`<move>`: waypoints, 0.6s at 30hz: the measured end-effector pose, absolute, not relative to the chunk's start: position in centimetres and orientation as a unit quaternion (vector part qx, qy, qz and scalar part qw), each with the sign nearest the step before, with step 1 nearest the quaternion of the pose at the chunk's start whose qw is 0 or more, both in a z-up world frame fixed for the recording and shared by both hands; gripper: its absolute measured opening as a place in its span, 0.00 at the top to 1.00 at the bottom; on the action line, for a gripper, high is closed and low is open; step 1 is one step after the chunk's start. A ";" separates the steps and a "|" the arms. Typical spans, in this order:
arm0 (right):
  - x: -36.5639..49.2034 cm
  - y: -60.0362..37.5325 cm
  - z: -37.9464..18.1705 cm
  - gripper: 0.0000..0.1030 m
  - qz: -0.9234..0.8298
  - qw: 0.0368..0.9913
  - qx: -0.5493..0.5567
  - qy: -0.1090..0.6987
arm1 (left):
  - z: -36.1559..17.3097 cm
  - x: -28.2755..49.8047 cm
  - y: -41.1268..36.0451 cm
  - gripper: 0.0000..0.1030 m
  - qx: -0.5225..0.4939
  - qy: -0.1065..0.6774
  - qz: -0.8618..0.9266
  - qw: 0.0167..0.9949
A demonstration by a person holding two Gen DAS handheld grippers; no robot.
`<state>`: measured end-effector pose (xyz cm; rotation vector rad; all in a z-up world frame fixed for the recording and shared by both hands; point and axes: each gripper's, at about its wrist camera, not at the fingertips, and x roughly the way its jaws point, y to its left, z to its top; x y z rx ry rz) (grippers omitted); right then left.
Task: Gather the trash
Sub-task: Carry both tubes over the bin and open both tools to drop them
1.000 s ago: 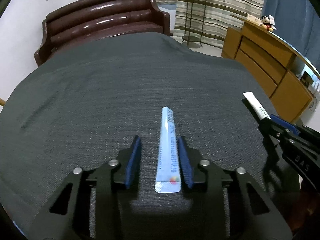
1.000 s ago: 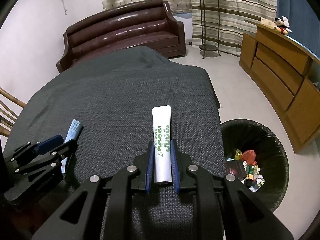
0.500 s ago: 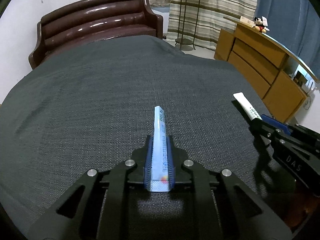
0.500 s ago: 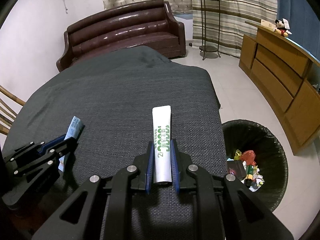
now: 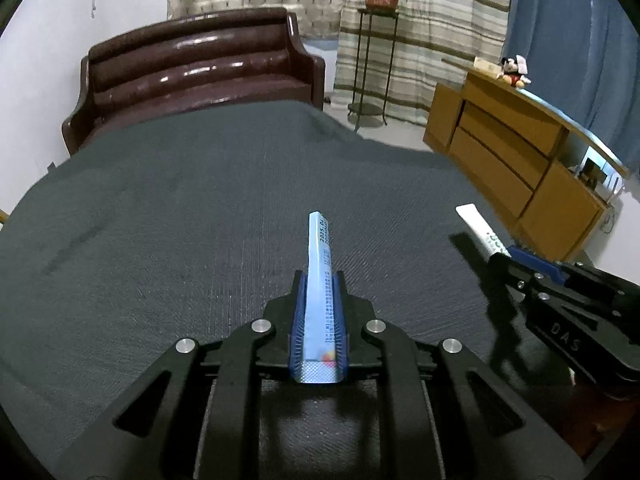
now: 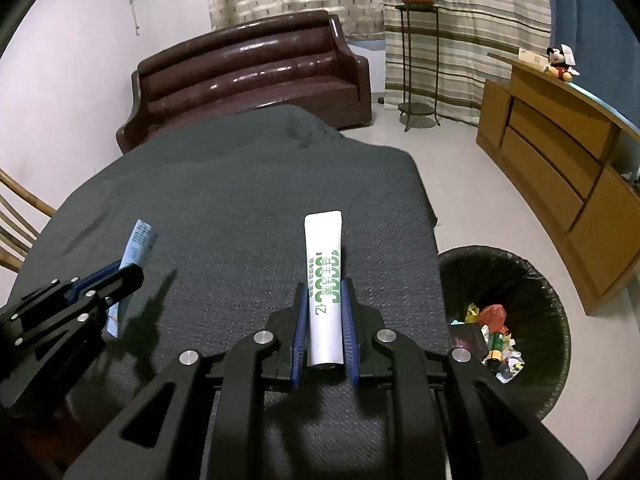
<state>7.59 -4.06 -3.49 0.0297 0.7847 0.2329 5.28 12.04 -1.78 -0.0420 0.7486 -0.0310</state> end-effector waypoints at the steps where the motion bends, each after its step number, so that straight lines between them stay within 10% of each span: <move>1: 7.5 -4.3 -3.2 0.83 0.112 0.919 0.016 0.378 | -1.5 5.1 12.0 0.87 -0.021 0.361 -0.017 0.932; 18: 6.0 -12.5 -1.8 0.83 0.035 0.936 0.023 0.349 | 1.6 5.3 4.2 0.87 0.006 0.310 -0.079 0.947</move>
